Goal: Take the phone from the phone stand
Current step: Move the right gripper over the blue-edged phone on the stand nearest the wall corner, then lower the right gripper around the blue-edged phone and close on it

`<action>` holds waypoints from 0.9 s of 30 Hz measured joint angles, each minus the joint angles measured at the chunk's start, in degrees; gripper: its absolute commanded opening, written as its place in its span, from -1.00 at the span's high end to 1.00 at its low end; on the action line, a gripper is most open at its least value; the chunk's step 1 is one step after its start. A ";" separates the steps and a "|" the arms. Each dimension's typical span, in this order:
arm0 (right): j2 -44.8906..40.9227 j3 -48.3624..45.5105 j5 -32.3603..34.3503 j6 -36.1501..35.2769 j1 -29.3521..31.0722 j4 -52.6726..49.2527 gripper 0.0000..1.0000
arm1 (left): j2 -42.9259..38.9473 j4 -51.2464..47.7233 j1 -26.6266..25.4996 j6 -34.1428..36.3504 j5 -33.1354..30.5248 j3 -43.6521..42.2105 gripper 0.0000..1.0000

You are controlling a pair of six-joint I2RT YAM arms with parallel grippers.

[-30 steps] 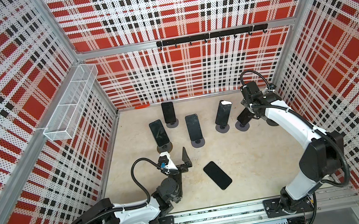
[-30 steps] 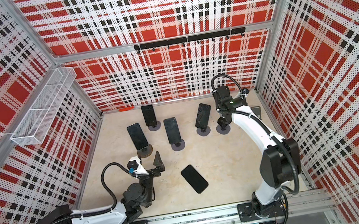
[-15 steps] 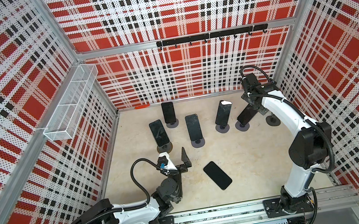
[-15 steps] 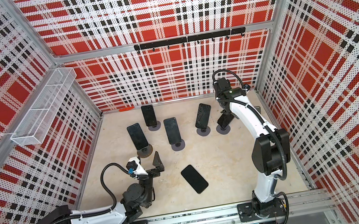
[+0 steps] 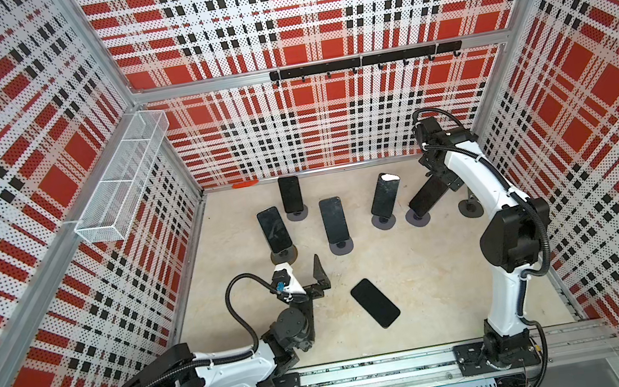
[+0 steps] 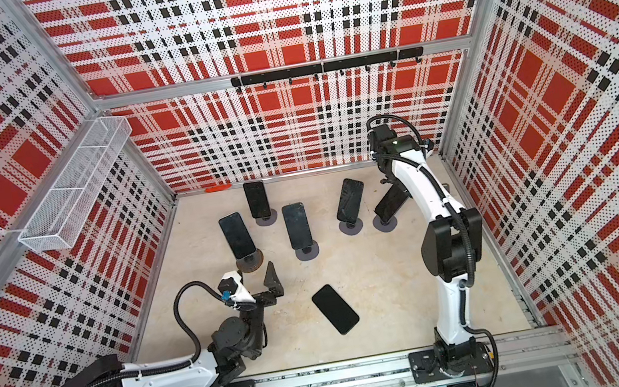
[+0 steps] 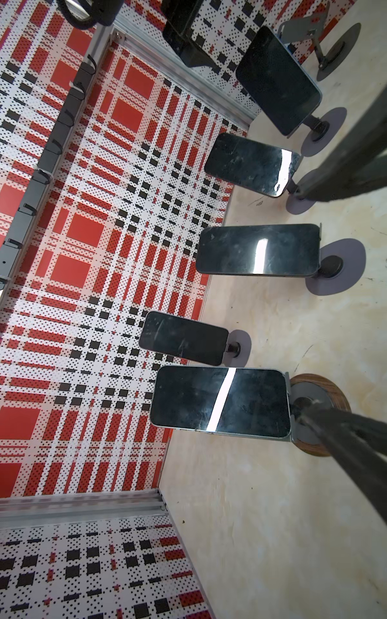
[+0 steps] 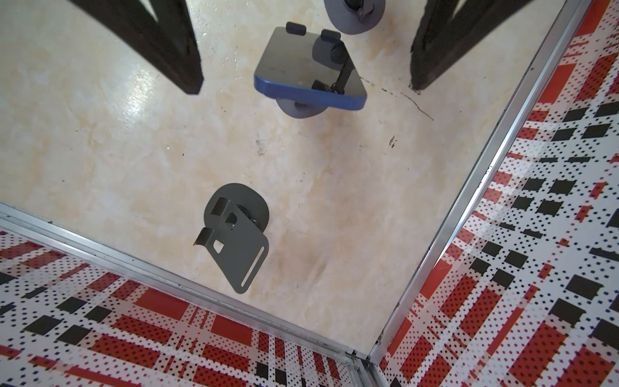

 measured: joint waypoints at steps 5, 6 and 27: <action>1.36 1.18 0.15 0.72 -0.09 -0.39 -1.00 | 0.35 -0.37 0.00 0.00 0.13 0.09 -0.96; 1.62 1.18 0.13 0.76 -0.11 -0.39 -1.00 | 0.37 -0.48 0.00 0.00 0.13 0.09 -0.96; 6.12 0.85 -0.35 2.21 -0.37 0.87 -1.00 | 0.85 -0.90 0.00 -0.20 0.37 0.31 -0.96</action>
